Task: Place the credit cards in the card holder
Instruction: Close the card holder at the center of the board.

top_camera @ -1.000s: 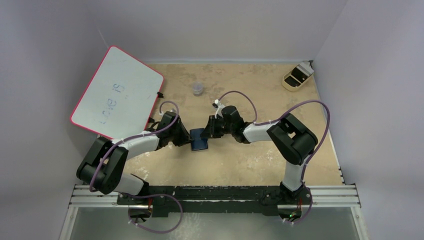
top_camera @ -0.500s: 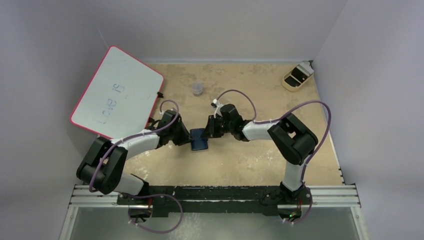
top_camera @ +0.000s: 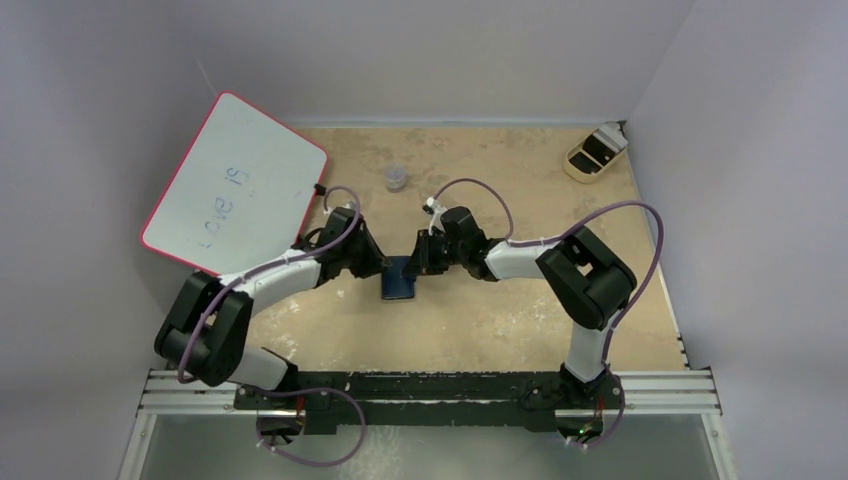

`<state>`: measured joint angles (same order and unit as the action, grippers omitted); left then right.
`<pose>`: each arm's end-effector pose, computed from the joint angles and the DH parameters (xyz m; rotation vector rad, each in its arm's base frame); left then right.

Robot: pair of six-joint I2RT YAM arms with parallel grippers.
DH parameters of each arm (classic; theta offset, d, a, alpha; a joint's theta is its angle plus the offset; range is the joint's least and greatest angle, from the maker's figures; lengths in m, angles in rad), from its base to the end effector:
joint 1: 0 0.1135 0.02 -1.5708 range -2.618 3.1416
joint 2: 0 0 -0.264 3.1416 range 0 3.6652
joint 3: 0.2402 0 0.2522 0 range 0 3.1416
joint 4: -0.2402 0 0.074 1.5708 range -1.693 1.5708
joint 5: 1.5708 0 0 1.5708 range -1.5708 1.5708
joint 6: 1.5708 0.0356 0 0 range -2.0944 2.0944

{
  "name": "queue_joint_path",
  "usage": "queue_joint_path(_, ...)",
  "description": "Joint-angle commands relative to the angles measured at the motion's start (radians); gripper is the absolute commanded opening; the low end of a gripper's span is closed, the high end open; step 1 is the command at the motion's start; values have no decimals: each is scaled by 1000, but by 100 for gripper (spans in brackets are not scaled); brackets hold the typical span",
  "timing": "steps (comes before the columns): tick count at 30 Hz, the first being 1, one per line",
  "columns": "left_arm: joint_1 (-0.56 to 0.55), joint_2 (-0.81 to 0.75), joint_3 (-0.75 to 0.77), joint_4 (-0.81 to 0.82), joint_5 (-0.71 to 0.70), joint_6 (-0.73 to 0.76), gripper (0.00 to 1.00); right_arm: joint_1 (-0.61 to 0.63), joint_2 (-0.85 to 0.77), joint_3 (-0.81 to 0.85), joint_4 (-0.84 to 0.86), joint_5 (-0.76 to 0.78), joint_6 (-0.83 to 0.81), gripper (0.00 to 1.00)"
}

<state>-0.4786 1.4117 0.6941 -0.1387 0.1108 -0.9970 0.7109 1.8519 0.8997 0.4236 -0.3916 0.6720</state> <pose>0.2413 -0.1296 0.1757 -0.6102 2.5098 -0.7544 0.2764 0.2560 0.1484 -0.3058 2.2887 1.1903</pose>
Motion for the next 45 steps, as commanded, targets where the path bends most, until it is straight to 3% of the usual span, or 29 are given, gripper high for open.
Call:
queue_joint_path(1,-3,65,28,91,38,38,15,-3,-32,22,-55,-14,-37,18)
queue_joint_path(14,-3,125,11,84,-11,48,13,-9,-87,53,-152,56,-44,20)
queue_joint_path(45,-2,124,-49,144,-10,-3,13,-1,-1,81,-90,16,-50,19)
